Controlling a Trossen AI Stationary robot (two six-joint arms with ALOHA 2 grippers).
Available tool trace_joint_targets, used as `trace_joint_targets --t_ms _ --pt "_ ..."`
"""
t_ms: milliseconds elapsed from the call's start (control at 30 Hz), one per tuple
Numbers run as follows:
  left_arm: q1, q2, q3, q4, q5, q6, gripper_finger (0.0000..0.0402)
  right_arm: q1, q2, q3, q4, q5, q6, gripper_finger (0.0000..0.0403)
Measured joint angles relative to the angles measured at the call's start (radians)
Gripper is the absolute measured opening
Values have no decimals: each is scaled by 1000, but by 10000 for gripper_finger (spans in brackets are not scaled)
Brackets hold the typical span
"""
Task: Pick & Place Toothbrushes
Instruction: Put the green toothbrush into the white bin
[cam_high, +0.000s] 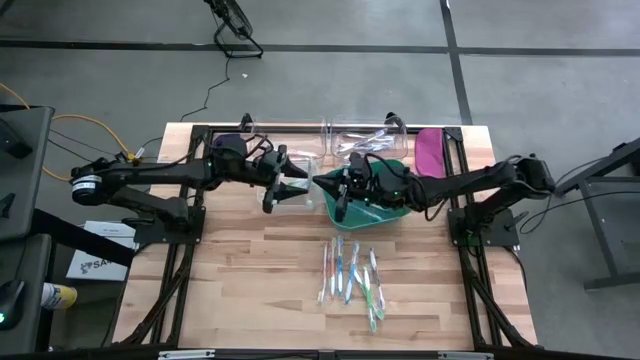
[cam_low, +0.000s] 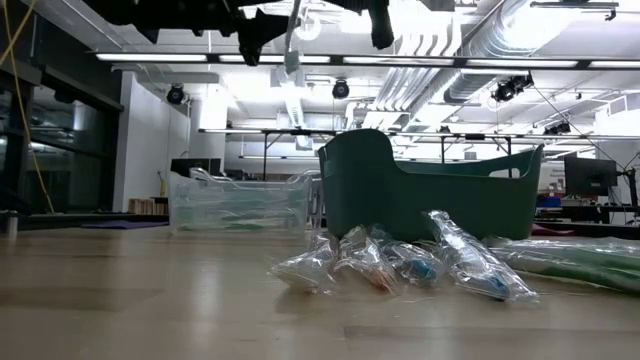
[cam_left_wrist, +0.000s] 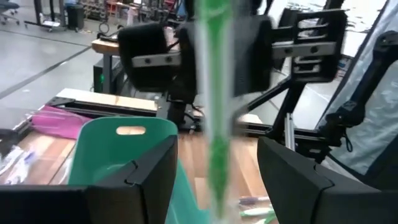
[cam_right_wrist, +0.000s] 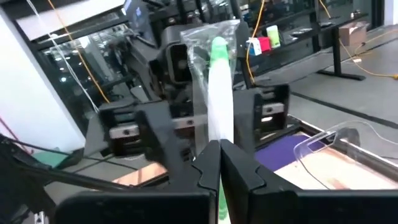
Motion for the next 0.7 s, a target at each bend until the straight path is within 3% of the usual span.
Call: trace_joint_targets --t_ms 700 --pt "-20 16 0 -11 -16 2 214 -18 0 0 51 -32 2 3"
